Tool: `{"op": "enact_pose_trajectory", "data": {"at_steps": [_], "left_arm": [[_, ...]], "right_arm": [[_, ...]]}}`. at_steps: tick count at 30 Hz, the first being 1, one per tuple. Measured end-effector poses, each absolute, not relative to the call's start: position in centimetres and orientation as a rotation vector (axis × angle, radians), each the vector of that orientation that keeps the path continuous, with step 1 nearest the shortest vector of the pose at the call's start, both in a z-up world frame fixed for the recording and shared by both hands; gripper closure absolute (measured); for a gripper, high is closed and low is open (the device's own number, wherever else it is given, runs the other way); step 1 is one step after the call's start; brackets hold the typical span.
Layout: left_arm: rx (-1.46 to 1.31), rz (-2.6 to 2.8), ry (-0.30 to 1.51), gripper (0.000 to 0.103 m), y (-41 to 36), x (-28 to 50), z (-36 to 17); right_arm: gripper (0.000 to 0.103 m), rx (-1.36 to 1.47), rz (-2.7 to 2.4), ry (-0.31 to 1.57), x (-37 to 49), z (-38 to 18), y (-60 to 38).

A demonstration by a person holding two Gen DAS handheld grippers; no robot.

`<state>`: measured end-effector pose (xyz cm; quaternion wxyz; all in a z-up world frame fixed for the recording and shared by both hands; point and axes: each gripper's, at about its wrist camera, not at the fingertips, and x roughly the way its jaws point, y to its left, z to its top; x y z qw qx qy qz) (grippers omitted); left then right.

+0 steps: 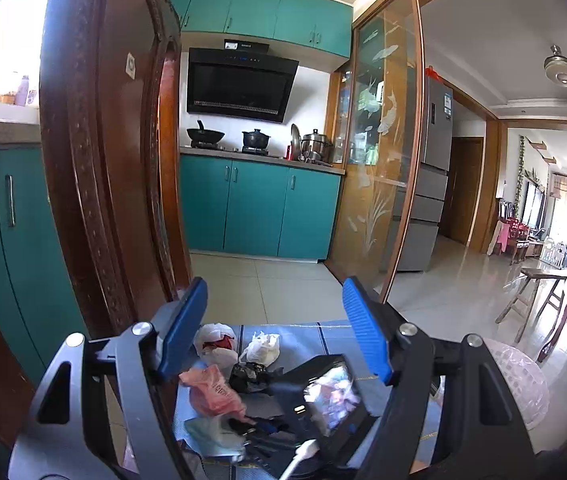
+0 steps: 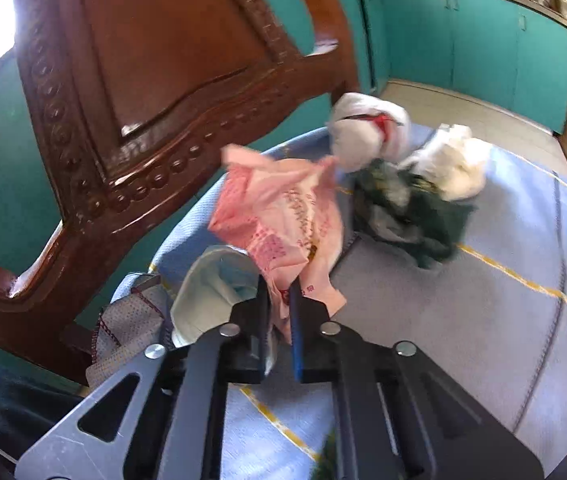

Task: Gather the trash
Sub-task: 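Grasp the pink plastic bag with the right gripper and lift it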

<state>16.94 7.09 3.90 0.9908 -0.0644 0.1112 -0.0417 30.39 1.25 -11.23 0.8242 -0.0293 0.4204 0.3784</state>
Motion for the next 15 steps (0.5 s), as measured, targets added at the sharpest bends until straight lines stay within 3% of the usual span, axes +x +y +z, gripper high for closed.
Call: {"op": "enact_pose_trajectory", "data": {"at_steps": [11, 14, 15], "left_arm": [[-0.202, -0.136, 0.4, 0.03, 6.7, 20.3, 1.7], [-0.213, -0.155, 0.485, 0.03, 5.8, 21.9, 0.6], [-0.21, -0.158, 0.51, 0.03, 5.6, 22.3, 0.2]], "right_arm": [[0.094, -0.089, 0.548, 0.801, 27.8, -6.8, -10.5], [0.085, -0.032, 0.566, 0.875, 27.6, -7.8, -12.6], [0.078, -0.032, 0.575, 0.879, 27.3, -7.9, -13.1]]}}
